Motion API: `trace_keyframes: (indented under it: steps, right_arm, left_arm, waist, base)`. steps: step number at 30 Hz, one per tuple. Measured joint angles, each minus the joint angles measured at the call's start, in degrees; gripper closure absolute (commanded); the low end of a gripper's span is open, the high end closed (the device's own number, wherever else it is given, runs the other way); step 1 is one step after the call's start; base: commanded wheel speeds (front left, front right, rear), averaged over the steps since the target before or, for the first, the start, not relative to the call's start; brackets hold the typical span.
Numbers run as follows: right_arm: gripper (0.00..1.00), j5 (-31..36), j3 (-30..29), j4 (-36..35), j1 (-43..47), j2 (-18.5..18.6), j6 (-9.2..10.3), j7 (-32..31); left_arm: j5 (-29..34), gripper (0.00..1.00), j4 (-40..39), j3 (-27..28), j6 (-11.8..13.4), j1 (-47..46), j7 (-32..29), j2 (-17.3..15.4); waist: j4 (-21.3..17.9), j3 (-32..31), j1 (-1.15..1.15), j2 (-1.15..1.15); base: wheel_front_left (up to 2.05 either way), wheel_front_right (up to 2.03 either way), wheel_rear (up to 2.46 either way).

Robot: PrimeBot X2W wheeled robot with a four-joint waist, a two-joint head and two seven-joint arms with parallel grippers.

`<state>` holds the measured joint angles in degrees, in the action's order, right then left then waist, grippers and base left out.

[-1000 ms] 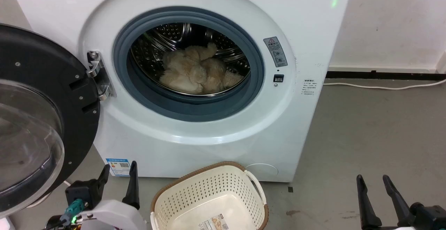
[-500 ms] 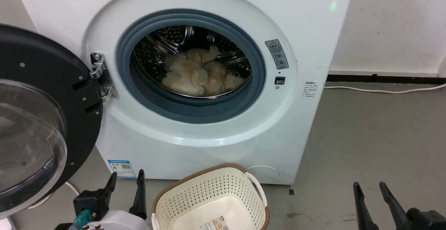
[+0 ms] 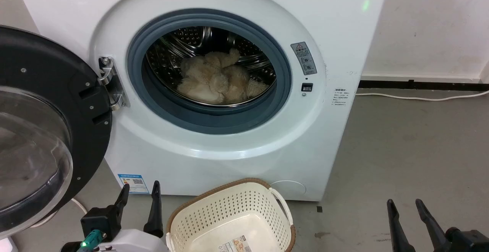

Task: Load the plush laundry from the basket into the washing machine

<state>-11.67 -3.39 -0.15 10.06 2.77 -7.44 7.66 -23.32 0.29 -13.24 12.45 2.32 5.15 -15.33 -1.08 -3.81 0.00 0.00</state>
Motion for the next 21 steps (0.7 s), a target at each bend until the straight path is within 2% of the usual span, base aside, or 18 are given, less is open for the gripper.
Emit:
trace_keyframes:
  steps: [10, 11, 21]
  right_arm:
    - [0.0, -0.1, 0.0, 0.0, 0.0, 0.0, 0.0, 0.0]
    - [1.0, -0.1, 0.0, 0.0, 0.0, 0.0, 0.0, 0.0]
    - [1.0, 0.1, 0.1, 0.0, 0.0, 0.0, 0.0, -0.1]
  left_arm:
    - [0.0, 0.0, 0.1, 0.0, 0.5, 0.0, 0.5, -0.1]
    - [0.0, 1.0, 0.1, 0.0, 0.5, 0.0, 0.5, -0.1]
    - [0.2, 1.0, 0.1, 0.1, 0.4, 0.0, 0.4, 0.2]
  waist:
    - [-0.1, 0.2, 0.0, 0.0]
    - [-0.1, 0.2, 0.0, 0.0]
    - [0.0, 0.3, 0.0, 0.0]
  base:
    - [0.0, 0.0, 0.0]
    - [0.0, 0.0, 0.0]
    - [0.0, 0.0, 0.0]
